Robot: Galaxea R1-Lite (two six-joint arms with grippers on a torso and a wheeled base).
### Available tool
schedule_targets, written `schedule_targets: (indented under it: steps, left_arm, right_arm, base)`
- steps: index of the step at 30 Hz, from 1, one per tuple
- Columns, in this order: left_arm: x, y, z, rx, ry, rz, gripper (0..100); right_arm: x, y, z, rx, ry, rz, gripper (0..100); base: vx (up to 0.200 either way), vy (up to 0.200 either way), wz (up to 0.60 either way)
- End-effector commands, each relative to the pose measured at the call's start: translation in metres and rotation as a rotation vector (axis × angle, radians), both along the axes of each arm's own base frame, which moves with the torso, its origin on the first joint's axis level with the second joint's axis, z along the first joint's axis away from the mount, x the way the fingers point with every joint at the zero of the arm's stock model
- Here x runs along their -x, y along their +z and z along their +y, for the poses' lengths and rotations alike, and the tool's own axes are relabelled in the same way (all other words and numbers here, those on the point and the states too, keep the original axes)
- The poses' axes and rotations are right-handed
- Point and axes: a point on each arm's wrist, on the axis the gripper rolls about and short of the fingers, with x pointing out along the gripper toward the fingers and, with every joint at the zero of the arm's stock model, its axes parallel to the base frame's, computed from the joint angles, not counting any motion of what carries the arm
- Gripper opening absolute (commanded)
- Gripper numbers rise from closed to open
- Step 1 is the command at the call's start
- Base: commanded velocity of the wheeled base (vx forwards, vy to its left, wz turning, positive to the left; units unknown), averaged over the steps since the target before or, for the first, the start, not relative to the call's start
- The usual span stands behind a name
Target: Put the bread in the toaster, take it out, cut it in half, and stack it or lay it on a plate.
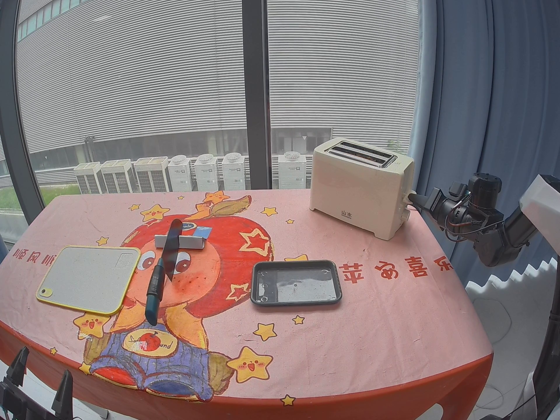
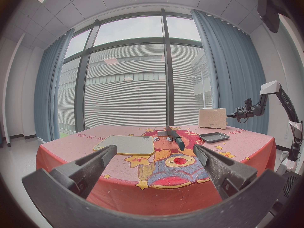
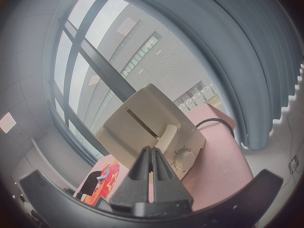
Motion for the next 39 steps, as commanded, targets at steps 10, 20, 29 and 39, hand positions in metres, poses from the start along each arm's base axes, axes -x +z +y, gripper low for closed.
schedule_targets:
  steps: [10, 20, 29, 39]
  left_arm:
    - [0.000, -0.005, 0.000, 0.002, 0.000, 0.001, 100]
    - [0.000, -0.005, 0.000, 0.003, -0.002, 0.001, 100]
    - [0.000, -0.005, 0.000, 0.003, 0.000, 0.001, 100]
    - [0.000, -0.005, 0.000, 0.003, -0.003, 0.001, 100]
  right_arm:
    - [0.008, 0.025, 0.000, -0.002, 0.002, -0.058, 0]
    - [0.013, 0.036, -0.002, -0.001, -0.003, -0.088, 0]
    - [0.025, 0.048, -0.002, 0.049, 0.006, -0.134, 0]
    - [0.039, 0.046, -0.001, 0.119, 0.020, -0.191, 0]
  base:
    - [0.000, 0.000, 0.00]
    - [0.000, 0.000, 0.00]
    - [0.000, 0.000, 0.00]
    - [0.000, 0.000, 0.00]
